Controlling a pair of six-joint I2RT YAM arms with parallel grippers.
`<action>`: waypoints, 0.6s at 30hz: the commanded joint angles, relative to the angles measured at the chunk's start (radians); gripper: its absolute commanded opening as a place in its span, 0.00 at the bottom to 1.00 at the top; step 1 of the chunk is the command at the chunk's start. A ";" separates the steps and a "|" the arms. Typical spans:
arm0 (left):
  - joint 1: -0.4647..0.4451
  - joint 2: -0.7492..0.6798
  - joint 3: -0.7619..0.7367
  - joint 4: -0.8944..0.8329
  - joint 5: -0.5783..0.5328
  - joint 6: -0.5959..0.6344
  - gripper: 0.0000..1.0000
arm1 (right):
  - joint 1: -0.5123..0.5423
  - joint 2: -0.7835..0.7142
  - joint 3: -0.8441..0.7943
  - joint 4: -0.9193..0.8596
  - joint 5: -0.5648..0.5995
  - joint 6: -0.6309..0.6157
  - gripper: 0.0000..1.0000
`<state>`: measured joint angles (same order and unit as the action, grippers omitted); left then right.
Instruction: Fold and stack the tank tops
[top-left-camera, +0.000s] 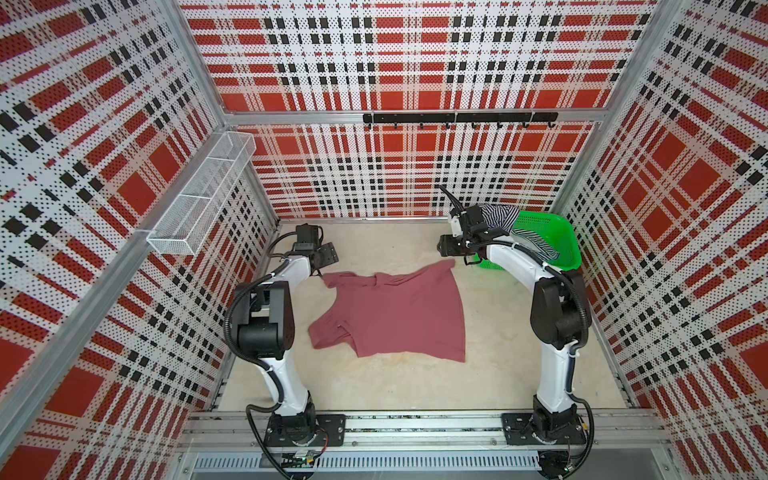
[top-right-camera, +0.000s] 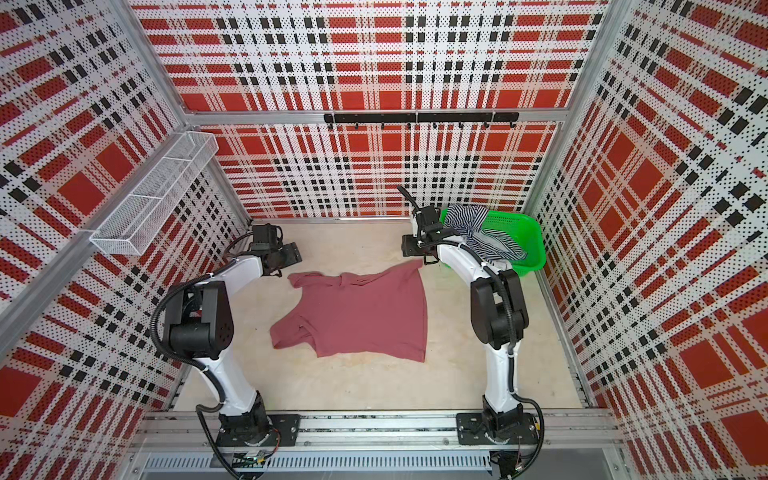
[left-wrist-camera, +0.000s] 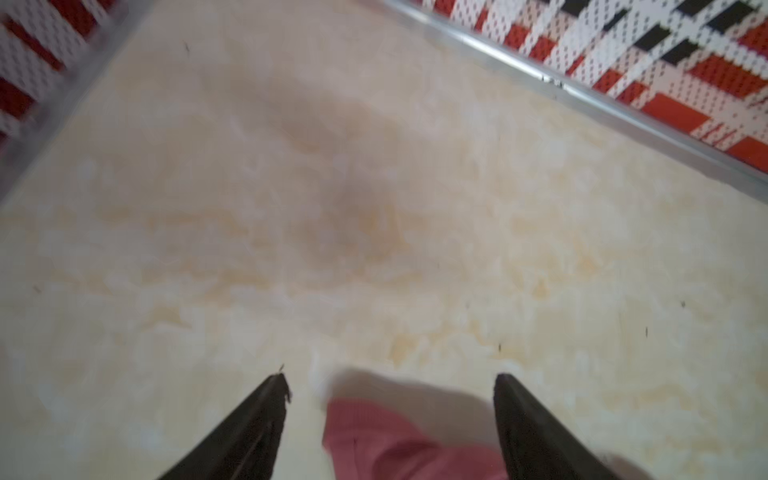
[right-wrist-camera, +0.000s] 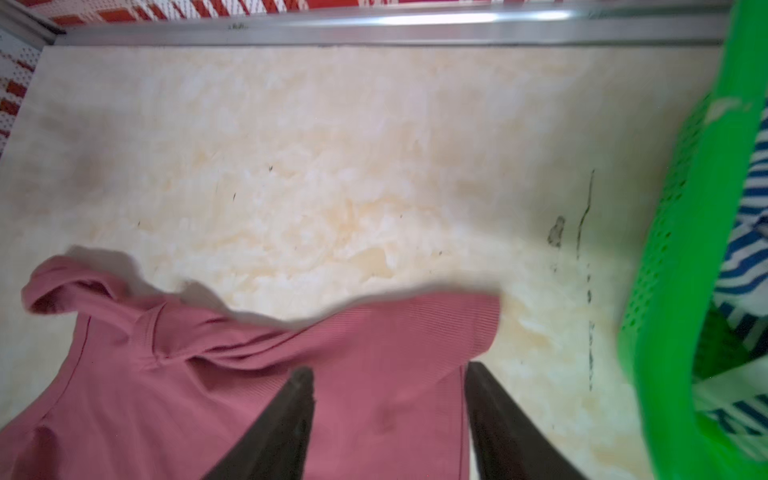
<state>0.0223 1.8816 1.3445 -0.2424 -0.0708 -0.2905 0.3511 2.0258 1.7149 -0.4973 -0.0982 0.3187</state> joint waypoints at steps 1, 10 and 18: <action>-0.048 -0.102 0.040 -0.052 -0.111 0.055 0.85 | 0.000 -0.080 0.017 0.044 0.039 -0.001 0.69; -0.193 -0.414 -0.543 0.150 0.024 -0.233 0.59 | 0.070 -0.188 -0.372 0.040 0.043 -0.054 0.49; -0.188 -0.250 -0.586 0.377 0.041 -0.332 0.44 | 0.132 -0.065 -0.429 0.142 0.015 -0.013 0.24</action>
<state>-0.1761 1.5776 0.7086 -0.0254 -0.0521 -0.5735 0.4622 1.9354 1.2938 -0.4225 -0.0875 0.2970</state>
